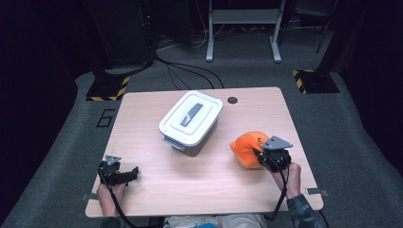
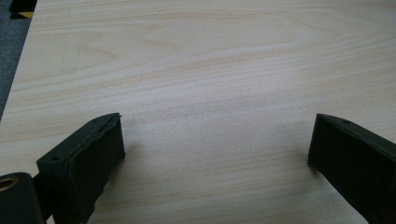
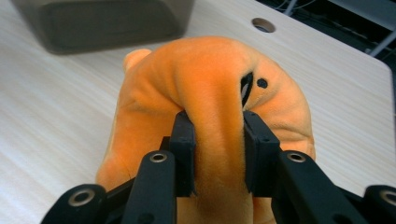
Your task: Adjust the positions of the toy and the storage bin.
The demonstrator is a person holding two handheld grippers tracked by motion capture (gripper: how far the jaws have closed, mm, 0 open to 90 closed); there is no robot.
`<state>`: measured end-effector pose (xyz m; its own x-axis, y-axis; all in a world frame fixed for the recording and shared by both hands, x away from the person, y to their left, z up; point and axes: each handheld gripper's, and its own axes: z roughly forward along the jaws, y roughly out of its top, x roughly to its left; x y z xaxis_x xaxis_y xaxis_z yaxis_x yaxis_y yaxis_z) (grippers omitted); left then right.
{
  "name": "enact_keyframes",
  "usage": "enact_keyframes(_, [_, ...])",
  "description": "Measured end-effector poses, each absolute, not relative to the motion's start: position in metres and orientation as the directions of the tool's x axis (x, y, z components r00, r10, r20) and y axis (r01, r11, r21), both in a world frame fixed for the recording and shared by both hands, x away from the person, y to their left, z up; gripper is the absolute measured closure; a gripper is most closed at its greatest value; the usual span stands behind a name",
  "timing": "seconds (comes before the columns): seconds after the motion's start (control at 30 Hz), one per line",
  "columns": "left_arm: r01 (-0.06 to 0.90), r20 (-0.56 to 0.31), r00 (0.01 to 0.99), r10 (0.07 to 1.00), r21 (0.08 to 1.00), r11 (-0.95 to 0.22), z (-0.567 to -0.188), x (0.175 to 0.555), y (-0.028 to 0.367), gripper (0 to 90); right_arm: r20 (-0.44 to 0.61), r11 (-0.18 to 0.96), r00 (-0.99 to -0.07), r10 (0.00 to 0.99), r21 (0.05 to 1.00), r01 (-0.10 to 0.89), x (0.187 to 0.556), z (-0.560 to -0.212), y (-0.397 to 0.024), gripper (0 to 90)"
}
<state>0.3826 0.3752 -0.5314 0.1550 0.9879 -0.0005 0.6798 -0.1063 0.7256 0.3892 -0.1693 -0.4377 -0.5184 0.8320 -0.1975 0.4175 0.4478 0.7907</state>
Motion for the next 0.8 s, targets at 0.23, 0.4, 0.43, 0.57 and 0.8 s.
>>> enact_keyframes(0.23, [0.678, -0.001, 0.152, 0.988, 0.727, -0.104, -0.532, 0.382, 0.375, 3.0, -0.194, 0.411, -0.461, 0.866, 0.801, 0.435, 0.398, -0.434, -0.189, 68.8])
enact_keyframes(0.4, [0.679, -0.001, 0.152, 0.988, 0.727, -0.104, -0.532, 0.383, 0.375, 3.0, -0.190, 0.381, -0.417, 0.889, 0.811, 0.444, 0.405, -0.432, -0.202, 68.8])
enact_keyframes(0.43, [0.678, -0.001, 0.153, 0.988, 0.727, -0.104, -0.532, 0.383, 0.375, 3.0, -0.195, 0.382, -0.411, 0.891, 0.810, 0.444, 0.406, -0.432, -0.205, 68.8])
enact_keyframes(0.57, [0.680, -0.001, 0.155, 0.988, 0.726, -0.106, -0.531, 0.383, 0.375, 3.0, -0.196, 0.370, -0.385, 0.902, 0.810, 0.455, 0.412, -0.432, -0.212, 68.8])
enact_keyframes(0.8, [0.680, -0.001, 0.155, 0.988, 0.726, -0.106, -0.531, 0.383, 0.375, 3.0, -0.186, 0.333, -0.325, 0.927, 0.808, 0.486, 0.424, -0.433, -0.231, 68.7])
